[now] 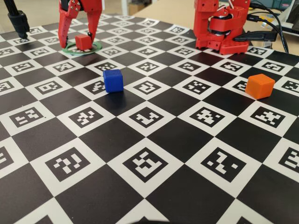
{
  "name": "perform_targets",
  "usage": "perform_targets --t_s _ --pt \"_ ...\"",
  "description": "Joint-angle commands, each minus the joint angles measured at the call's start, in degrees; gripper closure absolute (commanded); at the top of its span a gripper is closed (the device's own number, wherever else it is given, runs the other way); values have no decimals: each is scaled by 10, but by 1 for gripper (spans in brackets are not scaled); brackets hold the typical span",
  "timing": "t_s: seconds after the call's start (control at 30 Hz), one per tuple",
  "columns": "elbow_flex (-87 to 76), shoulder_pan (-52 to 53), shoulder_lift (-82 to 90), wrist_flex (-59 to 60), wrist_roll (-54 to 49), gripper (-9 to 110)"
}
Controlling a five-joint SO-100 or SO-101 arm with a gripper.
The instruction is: Grab the red cube then put it in the green circle then put the blue cube on top and finally the orange cube on top
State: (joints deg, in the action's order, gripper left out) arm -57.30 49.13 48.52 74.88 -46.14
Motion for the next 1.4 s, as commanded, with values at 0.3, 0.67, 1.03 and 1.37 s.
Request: perform_targets --t_s 0.3,0.67,1.03,1.37 --pt "11 5 98 -12 9 62" --pt "12 2 126 12 4 62" --pt "50 -15 185 120 19 63" --pt "141 -39 193 254 69 63"
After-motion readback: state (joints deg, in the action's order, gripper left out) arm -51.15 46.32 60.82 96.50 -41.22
